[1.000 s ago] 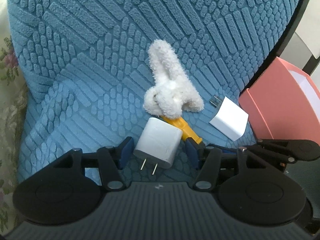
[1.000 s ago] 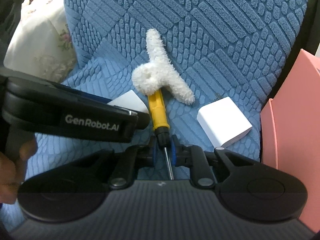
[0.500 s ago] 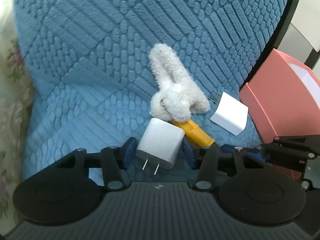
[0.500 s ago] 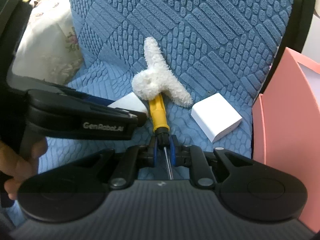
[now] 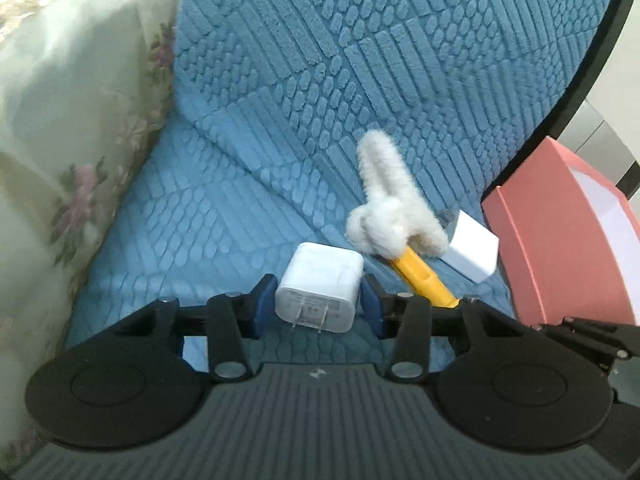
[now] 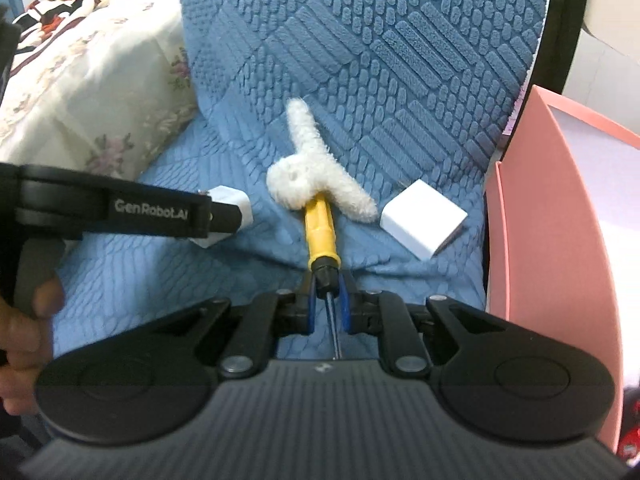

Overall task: Organize rigid objects
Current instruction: 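Lift the white charger with the left tool while the right tool lifts the yellow screwdriver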

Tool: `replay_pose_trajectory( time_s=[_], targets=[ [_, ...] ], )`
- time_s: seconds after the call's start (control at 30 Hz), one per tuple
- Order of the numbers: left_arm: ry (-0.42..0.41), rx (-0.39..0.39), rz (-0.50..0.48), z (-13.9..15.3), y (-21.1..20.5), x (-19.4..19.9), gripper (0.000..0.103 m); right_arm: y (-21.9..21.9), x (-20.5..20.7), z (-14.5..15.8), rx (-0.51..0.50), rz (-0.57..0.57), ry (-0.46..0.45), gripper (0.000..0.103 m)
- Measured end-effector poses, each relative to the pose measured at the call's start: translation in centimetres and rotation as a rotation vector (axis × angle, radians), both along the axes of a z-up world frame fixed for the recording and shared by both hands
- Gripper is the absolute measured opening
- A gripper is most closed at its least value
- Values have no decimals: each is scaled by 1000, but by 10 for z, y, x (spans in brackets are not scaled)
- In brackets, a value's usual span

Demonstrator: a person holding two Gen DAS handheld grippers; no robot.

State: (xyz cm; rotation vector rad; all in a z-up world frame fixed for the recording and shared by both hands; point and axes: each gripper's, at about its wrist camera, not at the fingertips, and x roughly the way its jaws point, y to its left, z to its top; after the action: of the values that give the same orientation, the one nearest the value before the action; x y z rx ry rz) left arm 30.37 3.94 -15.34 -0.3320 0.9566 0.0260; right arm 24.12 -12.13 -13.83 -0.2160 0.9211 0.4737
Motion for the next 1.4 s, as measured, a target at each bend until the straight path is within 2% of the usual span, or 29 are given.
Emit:
replay_pose_trajectory(
  time_s=[0.33, 0.63, 0.83, 1.1, 1.23, 1.4],
  targets=[
    [-31, -58, 30, 21, -4, -46, 50, -11, -33, 11, 7, -12, 0, 15],
    [33, -88, 6, 15, -22, -82, 49, -25, -71, 19, -2, -13, 16, 15],
    [90, -105, 11, 5, -30, -100, 49, -29, -94, 16, 26, -22, 82, 15],
    [76, -127, 27, 2, -25, -93, 49, -28, -84, 3, 54, -44, 143, 17],
    [61, -153, 35, 0, -18, -83, 48, -23, -74, -2, 37, -56, 135, 24],
    [49, -144, 11, -3, -17, -71, 48, -21, -65, -13, 35, -69, 178, 24]
  ],
)
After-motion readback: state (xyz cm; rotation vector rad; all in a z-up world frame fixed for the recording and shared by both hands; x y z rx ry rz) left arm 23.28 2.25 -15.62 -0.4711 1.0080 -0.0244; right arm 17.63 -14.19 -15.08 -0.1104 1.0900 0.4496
